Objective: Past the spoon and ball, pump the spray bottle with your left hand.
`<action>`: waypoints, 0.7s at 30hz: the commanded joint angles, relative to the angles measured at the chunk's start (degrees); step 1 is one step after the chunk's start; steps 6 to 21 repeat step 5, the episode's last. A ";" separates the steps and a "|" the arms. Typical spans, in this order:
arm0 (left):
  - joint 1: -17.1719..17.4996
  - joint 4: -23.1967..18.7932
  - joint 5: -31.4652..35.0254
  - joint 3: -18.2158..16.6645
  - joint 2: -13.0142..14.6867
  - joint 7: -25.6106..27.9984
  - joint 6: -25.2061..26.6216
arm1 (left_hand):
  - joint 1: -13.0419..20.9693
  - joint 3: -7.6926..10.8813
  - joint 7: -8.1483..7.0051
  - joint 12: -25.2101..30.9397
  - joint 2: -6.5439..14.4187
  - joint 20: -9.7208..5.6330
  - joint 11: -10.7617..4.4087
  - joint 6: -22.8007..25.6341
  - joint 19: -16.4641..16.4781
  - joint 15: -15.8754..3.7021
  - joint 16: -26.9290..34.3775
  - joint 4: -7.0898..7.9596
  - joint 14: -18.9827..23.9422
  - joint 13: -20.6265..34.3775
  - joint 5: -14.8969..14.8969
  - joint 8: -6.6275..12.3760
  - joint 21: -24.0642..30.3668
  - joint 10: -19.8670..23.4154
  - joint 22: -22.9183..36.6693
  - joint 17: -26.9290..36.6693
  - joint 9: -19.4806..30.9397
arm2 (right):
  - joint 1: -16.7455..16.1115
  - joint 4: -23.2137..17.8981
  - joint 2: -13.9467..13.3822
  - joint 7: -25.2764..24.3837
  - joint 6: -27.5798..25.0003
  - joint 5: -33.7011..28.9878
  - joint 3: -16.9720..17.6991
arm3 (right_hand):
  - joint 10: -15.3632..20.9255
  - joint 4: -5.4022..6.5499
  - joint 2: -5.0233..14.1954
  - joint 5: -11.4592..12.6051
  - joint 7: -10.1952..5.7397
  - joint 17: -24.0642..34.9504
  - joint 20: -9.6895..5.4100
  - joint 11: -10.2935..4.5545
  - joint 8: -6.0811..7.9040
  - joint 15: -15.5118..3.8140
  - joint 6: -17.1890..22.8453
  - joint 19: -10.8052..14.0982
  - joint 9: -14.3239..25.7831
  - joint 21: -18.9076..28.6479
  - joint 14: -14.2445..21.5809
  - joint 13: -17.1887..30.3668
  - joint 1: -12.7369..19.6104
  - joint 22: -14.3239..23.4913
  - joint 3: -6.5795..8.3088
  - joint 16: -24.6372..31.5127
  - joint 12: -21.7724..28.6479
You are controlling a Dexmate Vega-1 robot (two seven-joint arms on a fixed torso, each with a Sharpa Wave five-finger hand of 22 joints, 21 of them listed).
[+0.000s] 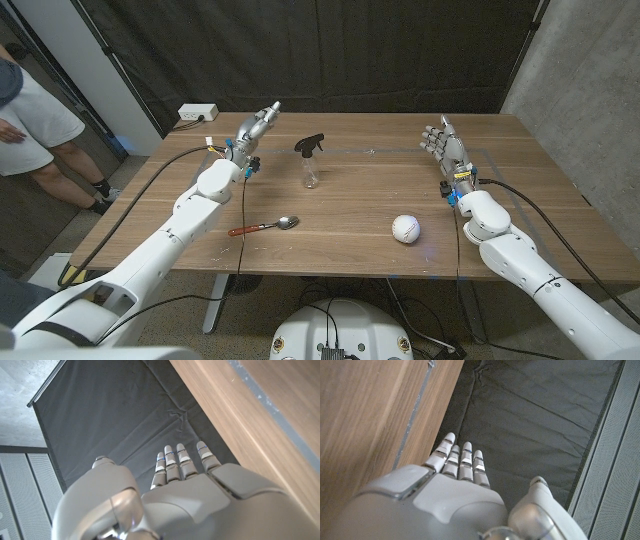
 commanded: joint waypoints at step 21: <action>-4.17 6.88 -1.98 1.60 -2.44 -3.73 -2.27 | -0.73 -0.39 0.23 0.35 -0.10 -1.18 0.19 0.28 -0.82 0.08 0.16 0.32 -0.60 -0.23 0.15 0.83 -0.30 -0.61 0.10 0.08 -0.01 | 5.80 5.02 1.59 2.87 -1.34 0.15 -2.17 | -0.12 -0.04 -0.01 0.35 -0.27 0.07 -0.07 0.02 0.03 -0.23 0.26 0.09 0.35 -0.04 0.10 0.19 0.46 0.34 -0.20 -0.12 -0.21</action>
